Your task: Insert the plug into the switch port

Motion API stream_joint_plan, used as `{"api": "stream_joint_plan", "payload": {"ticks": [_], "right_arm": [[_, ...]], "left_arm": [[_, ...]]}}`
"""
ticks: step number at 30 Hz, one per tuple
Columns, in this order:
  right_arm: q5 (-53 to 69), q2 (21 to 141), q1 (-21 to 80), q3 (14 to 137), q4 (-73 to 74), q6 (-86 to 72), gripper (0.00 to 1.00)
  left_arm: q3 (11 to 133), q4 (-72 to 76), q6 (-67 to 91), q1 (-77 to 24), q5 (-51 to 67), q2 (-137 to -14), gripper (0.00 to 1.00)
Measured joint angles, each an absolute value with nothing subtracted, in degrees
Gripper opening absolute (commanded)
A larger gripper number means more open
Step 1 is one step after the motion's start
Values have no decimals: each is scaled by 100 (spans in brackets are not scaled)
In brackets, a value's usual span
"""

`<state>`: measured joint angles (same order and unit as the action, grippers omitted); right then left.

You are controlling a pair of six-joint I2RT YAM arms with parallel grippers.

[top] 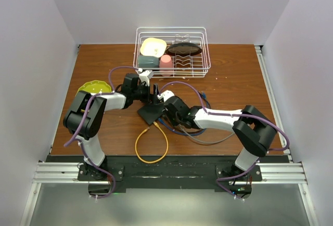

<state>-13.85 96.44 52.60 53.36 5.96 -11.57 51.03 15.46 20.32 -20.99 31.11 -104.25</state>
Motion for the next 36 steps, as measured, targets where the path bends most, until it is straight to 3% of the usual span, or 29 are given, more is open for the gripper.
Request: {"api": "stream_joint_plan", "payload": {"ticks": [36], "right_arm": [[-1844,9771,5288,4788,-482,-1269,0]], "left_arm": [[5103,1627,2005,-2064,3109,-10449,81]]}}
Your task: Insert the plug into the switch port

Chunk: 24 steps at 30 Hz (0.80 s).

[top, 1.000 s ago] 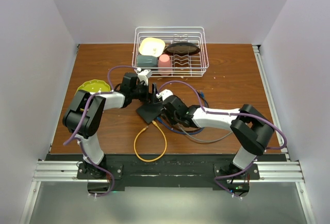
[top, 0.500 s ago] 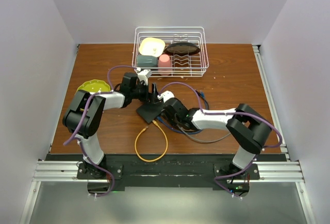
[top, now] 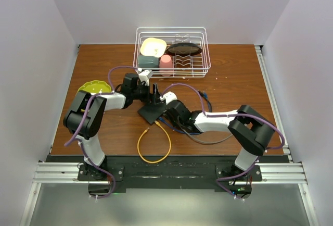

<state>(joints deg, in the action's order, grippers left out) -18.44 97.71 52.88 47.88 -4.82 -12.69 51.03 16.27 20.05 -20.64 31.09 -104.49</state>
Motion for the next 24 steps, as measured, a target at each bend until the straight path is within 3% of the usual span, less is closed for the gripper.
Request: {"api": "stream_joint_plan", "payload": {"ticks": [24], "right_arm": [[-930,9861,5236,4969,-373,-510,0]], "left_arm": [[4991,2005,1820,-2025,3295,-10468,80]]}}
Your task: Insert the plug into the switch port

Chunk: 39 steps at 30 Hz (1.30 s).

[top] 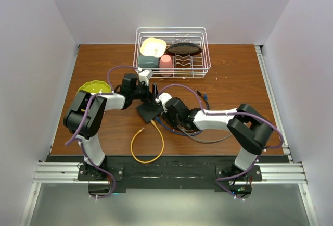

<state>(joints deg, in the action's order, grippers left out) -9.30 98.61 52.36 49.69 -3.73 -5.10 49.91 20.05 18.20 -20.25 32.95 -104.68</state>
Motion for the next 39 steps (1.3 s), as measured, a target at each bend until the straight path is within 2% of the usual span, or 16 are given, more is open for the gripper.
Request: {"api": "stream_joint_plan", "payload": {"ticks": [10,26,39], "right_arm": [[-1538,10025,5293,5347,193,-731,0],[-1874,10075,5299,5349,167,-808,0],[-1896,10075,5299,5341,119,-718,0]], "left_arm": [[4991,1944,1538,-2027,3380,-10506,79],[5002,2270,1518,-1997,3548,-10700,73],[5094,2355,1271,-1949,3795,-10857,61]]}}
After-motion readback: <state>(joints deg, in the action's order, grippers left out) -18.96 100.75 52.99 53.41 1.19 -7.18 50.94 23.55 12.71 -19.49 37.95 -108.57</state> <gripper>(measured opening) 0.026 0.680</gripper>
